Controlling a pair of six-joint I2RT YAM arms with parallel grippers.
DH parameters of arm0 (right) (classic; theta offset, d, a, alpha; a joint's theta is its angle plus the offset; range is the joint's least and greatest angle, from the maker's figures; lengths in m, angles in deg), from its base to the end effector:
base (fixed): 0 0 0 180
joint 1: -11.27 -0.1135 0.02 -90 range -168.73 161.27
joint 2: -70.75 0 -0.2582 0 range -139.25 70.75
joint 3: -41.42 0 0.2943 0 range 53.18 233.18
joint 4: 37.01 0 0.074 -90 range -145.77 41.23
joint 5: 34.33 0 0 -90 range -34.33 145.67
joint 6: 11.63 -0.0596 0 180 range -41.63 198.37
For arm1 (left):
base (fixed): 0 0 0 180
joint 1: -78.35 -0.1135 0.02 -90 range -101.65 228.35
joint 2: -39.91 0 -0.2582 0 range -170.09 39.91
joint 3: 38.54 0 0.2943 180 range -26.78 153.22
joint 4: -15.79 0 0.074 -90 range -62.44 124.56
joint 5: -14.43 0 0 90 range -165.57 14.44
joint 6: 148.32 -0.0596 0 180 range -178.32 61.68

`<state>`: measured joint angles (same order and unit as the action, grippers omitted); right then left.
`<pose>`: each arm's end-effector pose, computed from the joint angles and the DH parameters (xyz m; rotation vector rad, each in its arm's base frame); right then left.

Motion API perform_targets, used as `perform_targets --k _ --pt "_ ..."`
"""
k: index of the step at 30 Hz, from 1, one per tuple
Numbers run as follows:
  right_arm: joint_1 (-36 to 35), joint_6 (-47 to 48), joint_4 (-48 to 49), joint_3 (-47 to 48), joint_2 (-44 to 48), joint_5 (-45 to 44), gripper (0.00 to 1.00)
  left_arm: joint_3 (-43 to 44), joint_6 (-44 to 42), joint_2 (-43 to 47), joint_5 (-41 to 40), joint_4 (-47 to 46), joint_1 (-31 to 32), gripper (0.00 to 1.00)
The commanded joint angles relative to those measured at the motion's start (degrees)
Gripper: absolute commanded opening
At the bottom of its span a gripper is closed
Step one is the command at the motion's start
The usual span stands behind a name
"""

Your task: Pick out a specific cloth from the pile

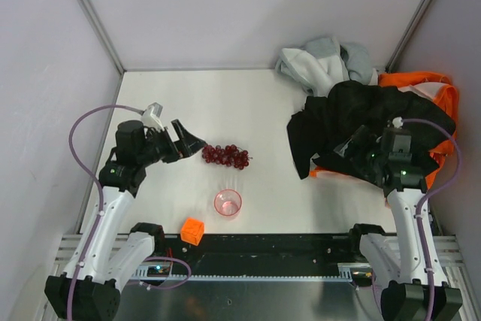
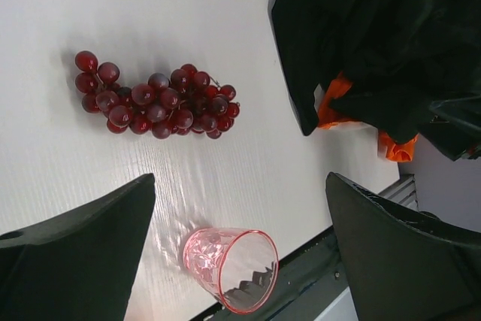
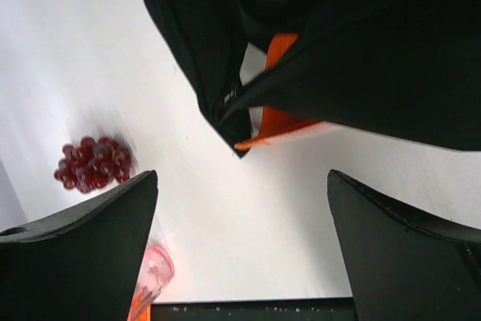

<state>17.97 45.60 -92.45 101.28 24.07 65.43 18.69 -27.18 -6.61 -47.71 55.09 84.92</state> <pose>0.2273 -0.0165 0.2792 0.7045 2.2247 0.4267 0.2380 -0.0554 0.2949 -0.1452 2.1269 -0.8998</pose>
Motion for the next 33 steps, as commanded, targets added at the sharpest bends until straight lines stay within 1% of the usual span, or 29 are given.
perform_targets --k 1,4,8,11,14,17,20,24,33 --pt "-4.22 -7.68 3.71 -6.54 2.39 2.92 0.99 -1.02 1.05 -0.34 2.40 -0.72 0.09 1.00" --pt "-5.74 -12.54 8.04 -12.54 2.79 5.63 0.99 -1.53 0.96 -0.44 2.37 -0.72 0.32 1.00" --pt "-6.09 -18.92 14.10 -20.68 2.99 9.24 0.99 -1.85 0.99 -0.55 2.52 -0.72 0.48 1.00" --pt "-5.93 -22.21 18.13 -25.93 3.14 10.29 0.99 -2.00 1.10 -0.60 2.66 -0.72 0.58 0.99" --pt "-3.82 -24.16 23.22 -30.20 1.96 11.93 0.99 -1.97 0.94 -0.81 2.82 -0.73 0.62 1.00" --pt "0.89 -24.93 29.80 -33.73 -0.65 15.06 1.00 -2.10 0.94 -0.88 2.83 -0.77 0.60 1.00" --pt "4.84 -23.52 33.44 -34.65 -4.30 17.67 0.99 -2.27 0.77 -0.85 2.82 -0.73 0.69 1.00" --pt "7.57 -22.30 36.37 -34.67 -7.37 19.39 0.99 -2.73 1.33 -0.90 2.51 -0.75 0.69 1.00" --pt "8.42 -23.07 41.66 -32.92 -12.44 19.49 0.99 -3.31 1.43 -1.68 1.83 -0.83 1.32 1.00"
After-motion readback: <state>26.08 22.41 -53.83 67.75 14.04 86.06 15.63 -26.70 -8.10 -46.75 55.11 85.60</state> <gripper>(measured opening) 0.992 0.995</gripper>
